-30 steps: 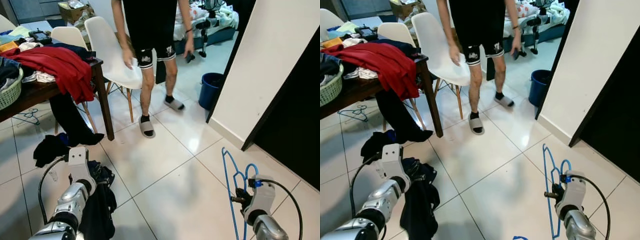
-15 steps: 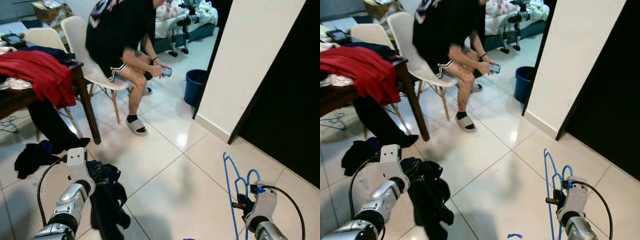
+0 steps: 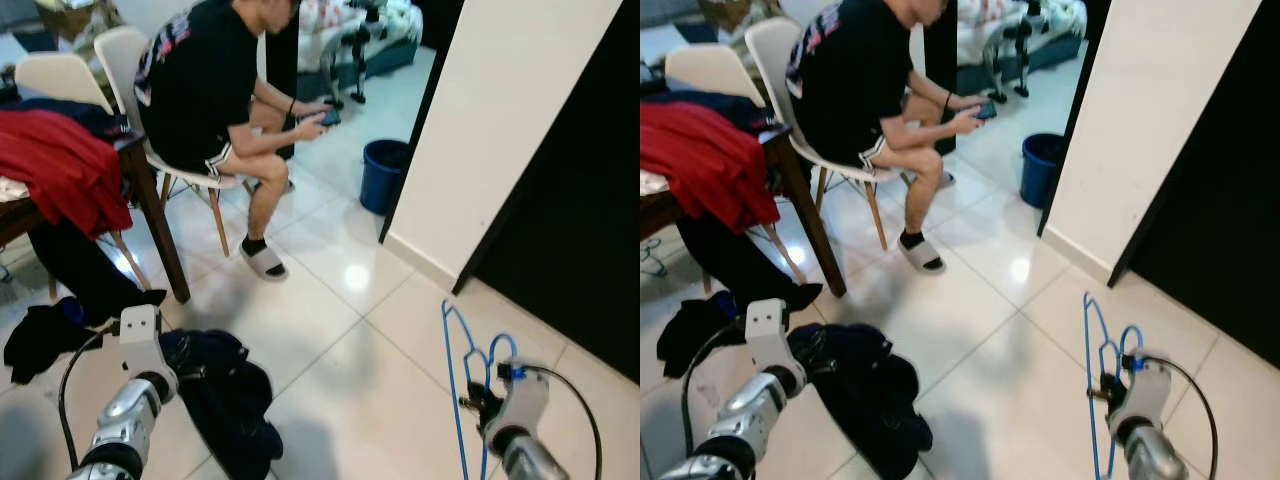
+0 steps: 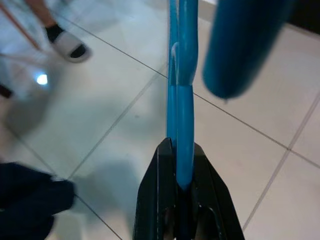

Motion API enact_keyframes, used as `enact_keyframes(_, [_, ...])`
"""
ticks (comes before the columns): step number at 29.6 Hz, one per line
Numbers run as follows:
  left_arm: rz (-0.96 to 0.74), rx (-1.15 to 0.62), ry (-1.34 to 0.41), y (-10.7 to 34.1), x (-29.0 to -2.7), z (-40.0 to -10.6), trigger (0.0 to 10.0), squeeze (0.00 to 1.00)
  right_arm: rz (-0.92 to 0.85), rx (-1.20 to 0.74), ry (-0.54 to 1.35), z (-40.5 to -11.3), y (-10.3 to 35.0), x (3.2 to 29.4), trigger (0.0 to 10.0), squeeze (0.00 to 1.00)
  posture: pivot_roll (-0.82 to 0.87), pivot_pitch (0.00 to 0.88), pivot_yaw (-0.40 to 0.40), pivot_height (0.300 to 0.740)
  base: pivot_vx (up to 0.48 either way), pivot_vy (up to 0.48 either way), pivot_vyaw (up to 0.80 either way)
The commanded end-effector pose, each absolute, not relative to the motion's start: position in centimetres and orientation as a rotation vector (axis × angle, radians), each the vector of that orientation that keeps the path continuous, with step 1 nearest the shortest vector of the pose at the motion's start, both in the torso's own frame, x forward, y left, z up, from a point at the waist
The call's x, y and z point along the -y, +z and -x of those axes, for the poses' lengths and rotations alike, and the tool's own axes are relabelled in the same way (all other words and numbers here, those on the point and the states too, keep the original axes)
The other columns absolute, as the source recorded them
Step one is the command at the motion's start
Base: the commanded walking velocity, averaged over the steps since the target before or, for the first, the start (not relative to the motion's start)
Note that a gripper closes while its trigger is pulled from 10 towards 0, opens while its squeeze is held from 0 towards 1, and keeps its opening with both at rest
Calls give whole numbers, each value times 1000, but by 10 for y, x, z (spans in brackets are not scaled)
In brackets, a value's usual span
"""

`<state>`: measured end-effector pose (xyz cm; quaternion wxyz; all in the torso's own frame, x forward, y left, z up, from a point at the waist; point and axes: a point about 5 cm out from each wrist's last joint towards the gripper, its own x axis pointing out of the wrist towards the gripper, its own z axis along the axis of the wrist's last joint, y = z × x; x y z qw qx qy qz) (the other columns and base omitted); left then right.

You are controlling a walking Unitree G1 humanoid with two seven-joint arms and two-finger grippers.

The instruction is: Hang hanger

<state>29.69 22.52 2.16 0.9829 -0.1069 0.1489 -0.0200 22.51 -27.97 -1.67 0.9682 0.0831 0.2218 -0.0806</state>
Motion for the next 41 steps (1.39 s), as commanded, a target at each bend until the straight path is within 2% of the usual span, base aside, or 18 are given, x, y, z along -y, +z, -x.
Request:
enact_keyframes(1, [217, -280, -57, 24, -222, -299, 10000, 0, -162, -465, -177, -220, -19, 283, 10000, 0, 47, 118, -50, 740, 390, 0, 0])
enact_keyframes(8, [244, -256, -18, 22, -234, -291, 10000, 0, -168, -473, -165, -219, -22, 281, 10000, 0, 60, 118, -53, 740, 397, 0, 0])
enact_keyframes(15, [228, -258, -49, 24, -232, -293, 10000, 0, -151, -417, -152, -228, -13, 276, 10000, 0, 43, 138, -21, 740, 406, 0, 0])
enact_keyframes(24, [240, -267, -40, 26, -230, -298, 10000, 0, -138, -395, -157, -240, -8, 270, 10000, 0, 57, 81, -30, 740, 408, 0, 0])
enact_keyframes(41, [243, -234, -44, 24, -235, -290, 10000, 0, -138, -358, -152, -226, -4, 268, 10000, 0, 66, 132, -45, 740, 407, 0, 0])
